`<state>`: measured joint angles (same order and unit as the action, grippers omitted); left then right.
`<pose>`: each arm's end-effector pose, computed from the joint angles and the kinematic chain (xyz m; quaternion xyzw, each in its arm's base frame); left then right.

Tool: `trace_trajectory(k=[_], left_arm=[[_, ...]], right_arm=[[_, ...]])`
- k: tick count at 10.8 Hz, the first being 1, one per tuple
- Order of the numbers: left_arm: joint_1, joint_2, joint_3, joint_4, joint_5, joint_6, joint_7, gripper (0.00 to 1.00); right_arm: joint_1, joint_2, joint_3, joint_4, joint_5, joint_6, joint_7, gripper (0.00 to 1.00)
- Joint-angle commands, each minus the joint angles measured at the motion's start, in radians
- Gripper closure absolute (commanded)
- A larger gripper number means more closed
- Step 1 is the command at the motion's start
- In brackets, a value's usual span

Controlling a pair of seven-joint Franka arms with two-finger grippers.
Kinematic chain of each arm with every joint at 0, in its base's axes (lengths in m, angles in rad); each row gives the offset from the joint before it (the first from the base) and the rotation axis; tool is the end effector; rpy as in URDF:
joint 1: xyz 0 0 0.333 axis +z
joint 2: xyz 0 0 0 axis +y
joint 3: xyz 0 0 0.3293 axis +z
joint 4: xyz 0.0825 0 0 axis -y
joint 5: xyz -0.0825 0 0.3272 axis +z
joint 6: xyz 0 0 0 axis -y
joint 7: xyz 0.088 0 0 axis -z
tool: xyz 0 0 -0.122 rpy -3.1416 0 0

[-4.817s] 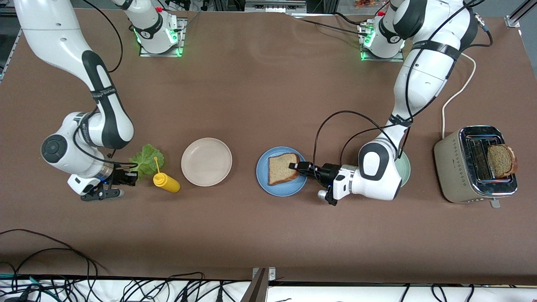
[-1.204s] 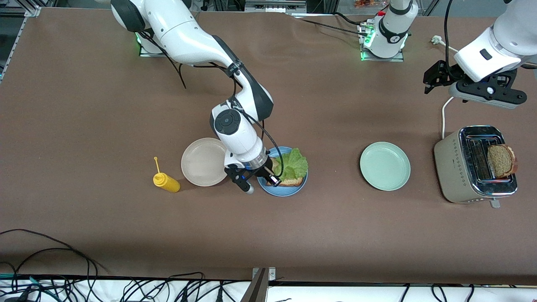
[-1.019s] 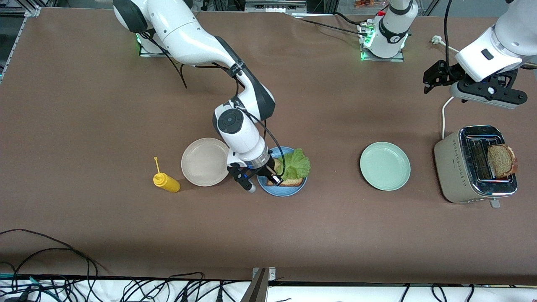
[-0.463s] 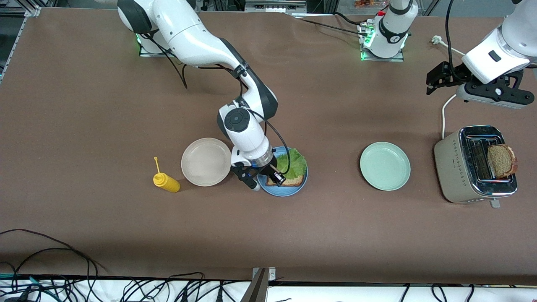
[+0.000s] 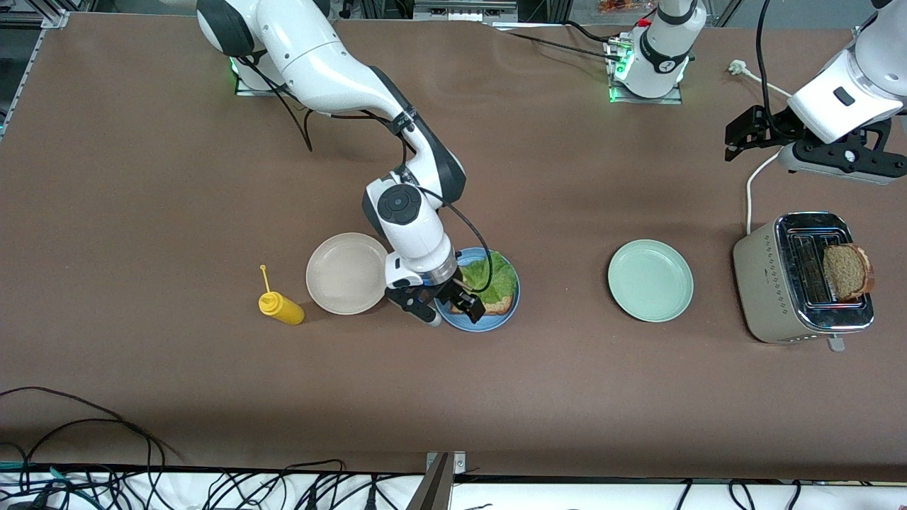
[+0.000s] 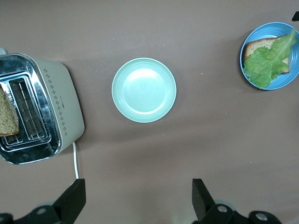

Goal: Make sandwich in blue plate with both arms
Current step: 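Lower the lettuce onto the toast and open the right gripper, then withdraw the right gripper toward the yellow mustard bottle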

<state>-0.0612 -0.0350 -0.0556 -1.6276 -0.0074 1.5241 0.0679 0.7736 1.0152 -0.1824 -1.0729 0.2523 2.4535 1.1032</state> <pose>0.4759 -0.0573 0.6126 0.9952 -0.0922 -0.0343 0.0019 0.6088 0.4795 0.2705 -0.9432 0.2721 -0.1031 0.1605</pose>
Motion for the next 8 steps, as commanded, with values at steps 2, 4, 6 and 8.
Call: trace_trajectory(k=[2, 4, 6, 8], left_arm=[[0.004, 0.006, 0.003, 0.017, -0.031, -0.013, -0.002, 0.0], [0.006, 0.006, 0.002, 0.017, -0.031, -0.013, 0.0, 0.0], [0.006, 0.006, 0.002, 0.017, -0.031, -0.015, 0.0, 0.0], [0.006, 0.006, 0.002, 0.017, -0.031, -0.015, 0.0, 0.0]], right_arm=[[-0.137, -0.218, -0.003, -0.146, 0.007, -0.244, -0.45, 0.0], [-0.201, -0.308, -0.003, -0.218, 0.007, -0.336, -0.686, 0.0], [-0.249, -0.406, -0.003, -0.316, 0.007, -0.381, -0.95, 0.0], [-0.298, -0.49, -0.002, -0.395, 0.004, -0.468, -1.212, 0.0]])
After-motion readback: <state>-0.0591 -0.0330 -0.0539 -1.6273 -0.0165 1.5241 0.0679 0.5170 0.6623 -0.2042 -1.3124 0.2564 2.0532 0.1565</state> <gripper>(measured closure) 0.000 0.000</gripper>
